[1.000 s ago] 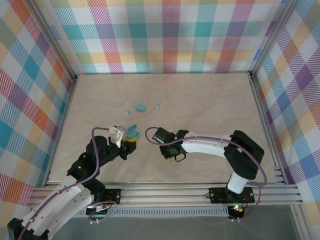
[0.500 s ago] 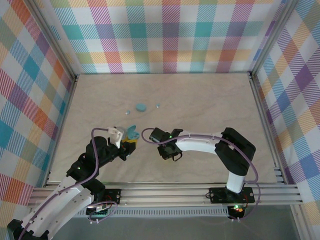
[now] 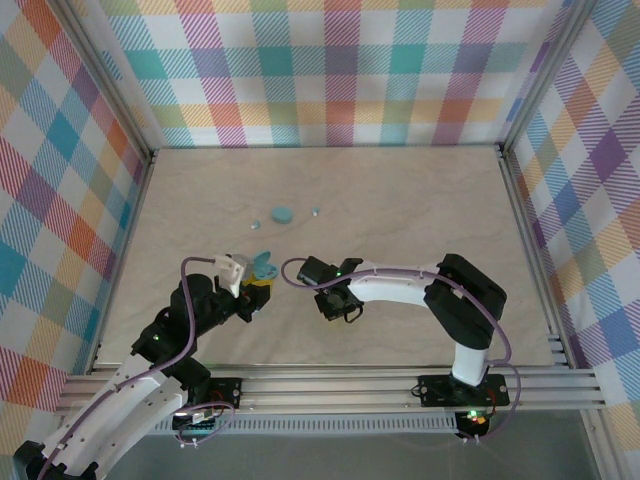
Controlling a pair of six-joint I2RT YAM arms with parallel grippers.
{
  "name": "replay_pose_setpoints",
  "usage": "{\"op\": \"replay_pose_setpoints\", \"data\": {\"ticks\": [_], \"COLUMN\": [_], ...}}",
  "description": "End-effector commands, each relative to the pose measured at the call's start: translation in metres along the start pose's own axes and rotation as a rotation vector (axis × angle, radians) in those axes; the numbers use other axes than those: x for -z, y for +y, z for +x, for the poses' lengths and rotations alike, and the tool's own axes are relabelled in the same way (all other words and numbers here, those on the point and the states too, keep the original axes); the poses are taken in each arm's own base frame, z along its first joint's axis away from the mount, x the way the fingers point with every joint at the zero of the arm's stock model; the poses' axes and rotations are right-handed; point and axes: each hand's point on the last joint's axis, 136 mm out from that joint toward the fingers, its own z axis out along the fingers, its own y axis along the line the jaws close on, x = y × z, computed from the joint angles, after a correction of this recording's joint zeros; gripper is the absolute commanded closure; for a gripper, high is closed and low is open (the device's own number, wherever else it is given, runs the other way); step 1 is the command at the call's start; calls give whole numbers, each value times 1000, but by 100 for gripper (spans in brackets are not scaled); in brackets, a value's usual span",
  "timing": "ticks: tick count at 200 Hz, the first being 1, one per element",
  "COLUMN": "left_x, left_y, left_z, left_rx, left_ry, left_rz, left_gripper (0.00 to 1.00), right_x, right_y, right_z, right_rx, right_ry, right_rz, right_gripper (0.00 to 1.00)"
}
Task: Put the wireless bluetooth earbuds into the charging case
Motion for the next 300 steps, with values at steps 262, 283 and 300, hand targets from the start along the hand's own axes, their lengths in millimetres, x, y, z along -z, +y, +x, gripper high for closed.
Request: {"op": "replay_pose_setpoints", "data": {"ticks": [262,283,300], "left_x": [-63,-65,-66], "left_y": [-89,-94,-97], "left_z": [-90,-87,-84], "left_rx": [-129,-126,-125], "left_ry": [-86,-69,-59], "left_rz": [509,547,565], "left_gripper": [88,88,88], "right_x": [278,273,273], "right_y": [8,10,11], "right_z": [-80,-83,-85], "right_rx": [111,148,174], "right_ry": [-540,-519,-512], "right_rz": [-755,-734,-730], "right_gripper": [89,90,90]}}
